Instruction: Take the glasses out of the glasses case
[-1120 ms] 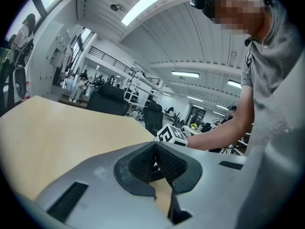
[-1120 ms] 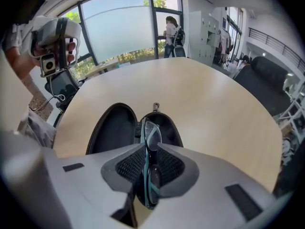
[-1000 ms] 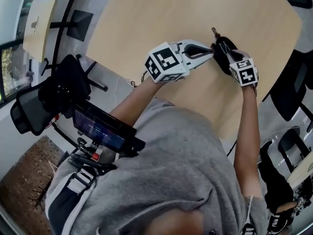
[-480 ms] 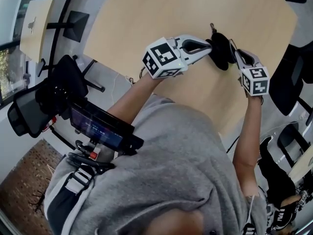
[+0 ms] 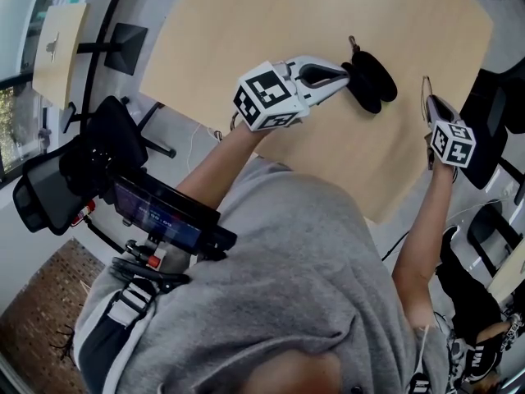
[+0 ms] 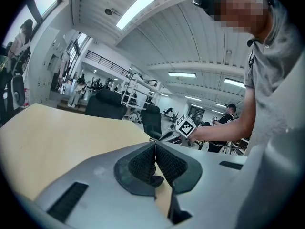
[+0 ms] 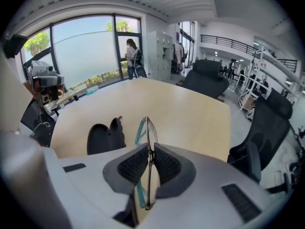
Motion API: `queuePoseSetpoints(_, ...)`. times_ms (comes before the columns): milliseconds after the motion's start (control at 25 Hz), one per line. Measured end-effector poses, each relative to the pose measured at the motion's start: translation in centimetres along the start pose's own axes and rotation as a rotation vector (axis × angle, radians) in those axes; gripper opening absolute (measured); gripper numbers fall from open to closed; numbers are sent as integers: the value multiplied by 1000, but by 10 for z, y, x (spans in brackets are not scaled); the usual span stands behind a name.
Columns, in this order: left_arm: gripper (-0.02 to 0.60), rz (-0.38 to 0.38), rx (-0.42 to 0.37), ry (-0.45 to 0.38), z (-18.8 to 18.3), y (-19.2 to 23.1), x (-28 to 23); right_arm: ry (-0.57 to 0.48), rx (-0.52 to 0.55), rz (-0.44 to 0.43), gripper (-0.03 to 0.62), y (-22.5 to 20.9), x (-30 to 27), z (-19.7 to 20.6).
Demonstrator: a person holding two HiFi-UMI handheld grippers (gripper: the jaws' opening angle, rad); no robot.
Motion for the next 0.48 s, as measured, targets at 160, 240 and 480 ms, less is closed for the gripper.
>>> queuePoseSetpoints(160, 5, -3, -2, 7, 1, 2, 0, 95, 7, 64, 41, -17, -28, 21)
queuePoseSetpoints(240, 5, -6, -6, 6, -2, -6, 6, 147, 58, 96, 41, -14, -33, 31)
queuePoseSetpoints(480, 5, -17, -28, -4, -8, -33, 24, 223, 218, 184, 41, 6, -36, 53)
Point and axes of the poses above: the fingertips, and each gripper's own axes: x backward along the fingers, y to its left, z out of its underside, the point moved 9 cm from there along x, backward along the fingers, and after that the axes turned 12 degrees about y, right-handed, at the moved point
